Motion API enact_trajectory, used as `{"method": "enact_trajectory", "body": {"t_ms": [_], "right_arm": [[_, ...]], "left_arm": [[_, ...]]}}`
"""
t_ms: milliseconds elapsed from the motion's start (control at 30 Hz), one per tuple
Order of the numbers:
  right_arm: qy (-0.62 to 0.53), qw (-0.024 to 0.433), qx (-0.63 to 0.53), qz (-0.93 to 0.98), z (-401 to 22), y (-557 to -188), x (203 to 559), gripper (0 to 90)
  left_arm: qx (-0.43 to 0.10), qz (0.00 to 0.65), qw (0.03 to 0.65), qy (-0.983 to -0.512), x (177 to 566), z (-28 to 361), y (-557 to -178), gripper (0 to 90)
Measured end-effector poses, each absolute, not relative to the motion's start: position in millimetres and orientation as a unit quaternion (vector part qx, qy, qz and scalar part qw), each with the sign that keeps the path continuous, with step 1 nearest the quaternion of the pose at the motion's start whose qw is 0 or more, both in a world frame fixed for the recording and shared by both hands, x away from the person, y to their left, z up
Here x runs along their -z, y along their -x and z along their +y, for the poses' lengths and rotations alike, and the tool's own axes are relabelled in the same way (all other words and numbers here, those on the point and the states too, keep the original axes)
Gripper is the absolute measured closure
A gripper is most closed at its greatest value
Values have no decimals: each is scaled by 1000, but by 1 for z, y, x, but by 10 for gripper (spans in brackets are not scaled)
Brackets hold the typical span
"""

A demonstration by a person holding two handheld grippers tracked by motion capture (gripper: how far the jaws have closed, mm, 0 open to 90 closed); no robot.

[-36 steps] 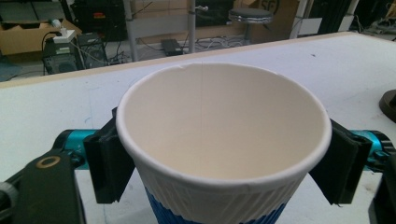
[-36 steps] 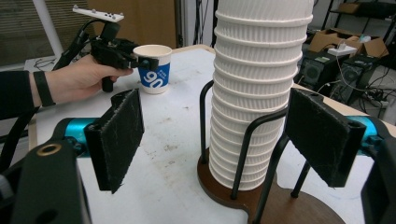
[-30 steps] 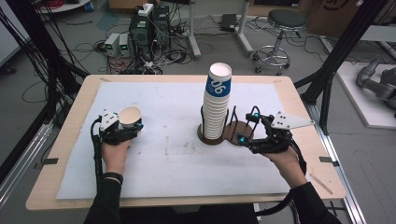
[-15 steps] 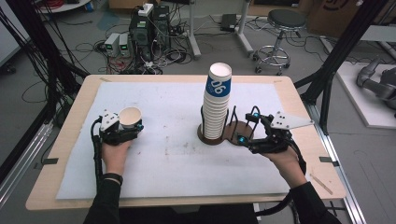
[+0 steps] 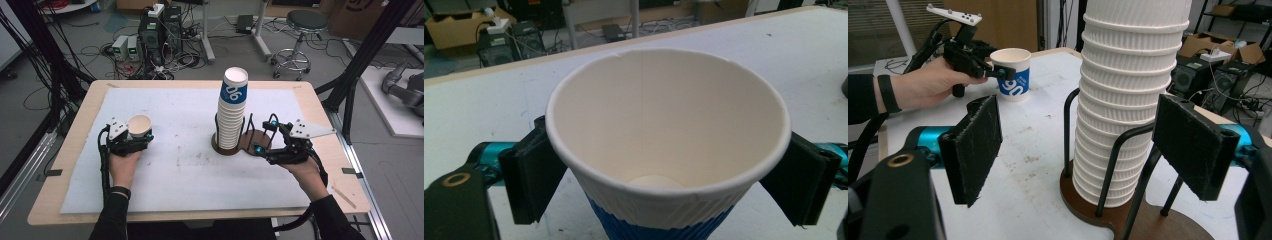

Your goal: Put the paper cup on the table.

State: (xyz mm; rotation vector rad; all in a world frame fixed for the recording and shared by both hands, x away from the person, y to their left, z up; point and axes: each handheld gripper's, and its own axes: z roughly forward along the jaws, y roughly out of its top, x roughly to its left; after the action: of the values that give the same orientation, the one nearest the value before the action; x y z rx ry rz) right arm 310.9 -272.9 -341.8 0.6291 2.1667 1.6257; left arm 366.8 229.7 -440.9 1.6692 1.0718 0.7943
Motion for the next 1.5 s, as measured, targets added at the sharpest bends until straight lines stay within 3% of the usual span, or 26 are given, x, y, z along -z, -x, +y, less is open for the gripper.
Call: {"method": "enact_trajectory", "body": {"t_ms": [1033, 1500], "right_arm": [[-217, 178, -579, 765, -274, -309, 339, 203], [-222, 172, -583, 762, -280, -310, 342, 203]], "left_arm": [[-308, 467, 455, -693, 426, 238, -338, 118], [-298, 427, 485, -702, 395, 231, -304, 118]]}}
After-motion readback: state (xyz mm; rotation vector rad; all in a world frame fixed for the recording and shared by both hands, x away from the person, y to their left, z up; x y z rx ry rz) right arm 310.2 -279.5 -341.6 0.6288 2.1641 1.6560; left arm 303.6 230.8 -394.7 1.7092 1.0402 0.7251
